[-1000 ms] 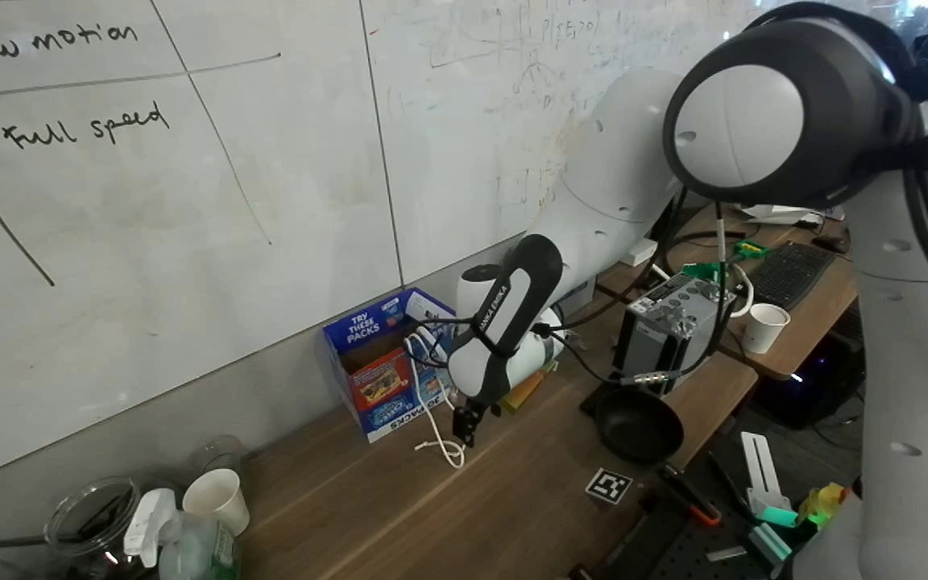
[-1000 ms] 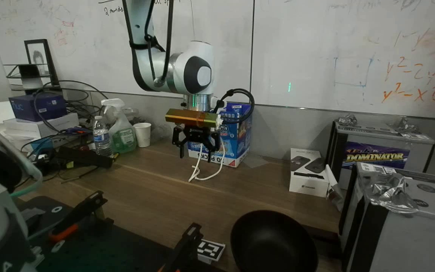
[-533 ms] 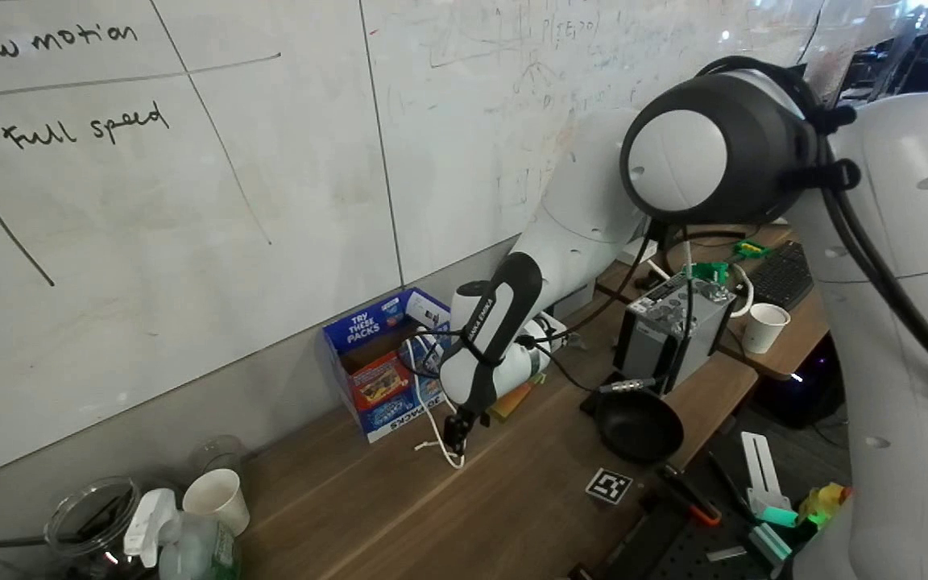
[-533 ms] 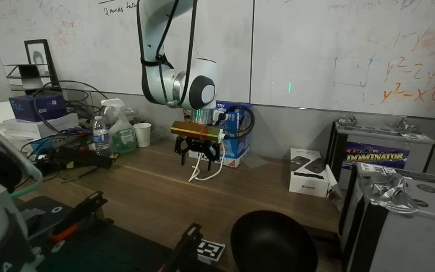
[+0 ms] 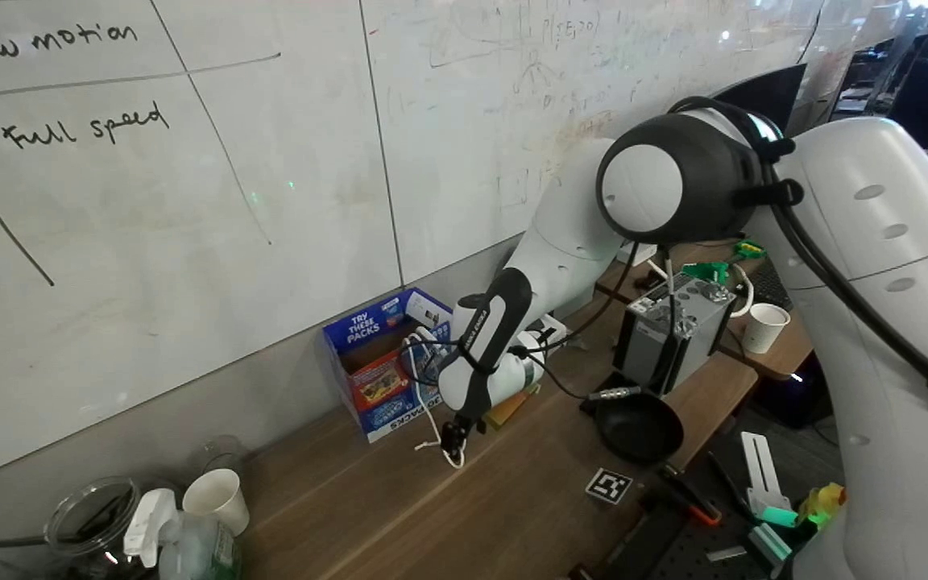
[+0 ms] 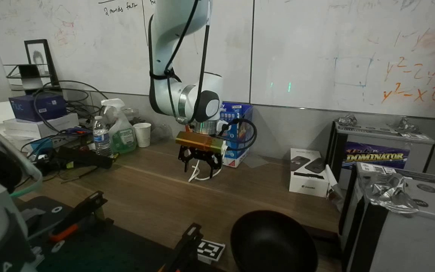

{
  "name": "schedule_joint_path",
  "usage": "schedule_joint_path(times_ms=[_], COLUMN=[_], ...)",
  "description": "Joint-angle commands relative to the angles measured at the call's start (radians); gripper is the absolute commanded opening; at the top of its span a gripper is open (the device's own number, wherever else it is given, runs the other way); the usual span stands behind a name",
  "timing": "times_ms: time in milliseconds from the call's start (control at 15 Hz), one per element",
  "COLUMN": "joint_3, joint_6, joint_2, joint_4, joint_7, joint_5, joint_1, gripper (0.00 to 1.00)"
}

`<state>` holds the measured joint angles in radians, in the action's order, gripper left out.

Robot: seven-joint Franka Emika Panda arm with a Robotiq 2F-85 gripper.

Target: Put the ropes in the box

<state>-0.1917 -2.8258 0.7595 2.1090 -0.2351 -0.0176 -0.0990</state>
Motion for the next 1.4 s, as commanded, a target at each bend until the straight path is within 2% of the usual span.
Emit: schedule_joint_path(times_ms=[0, 600, 1333], joint_3=[-0.028, -0.026, -0.016], joint_6=[-0.022, -0.058, -0.109], joint_2=[0.052, 0.113, 0.128], joint_4=[-0.049, -0.098, -0.114], joint_7=[-0.023, -0.008, 0.003], joint_5=[-0.007, 0.01, 0.027], joint_1=[-0.02, 0.005, 0.021], gripper=[1.0, 1.0, 1.0])
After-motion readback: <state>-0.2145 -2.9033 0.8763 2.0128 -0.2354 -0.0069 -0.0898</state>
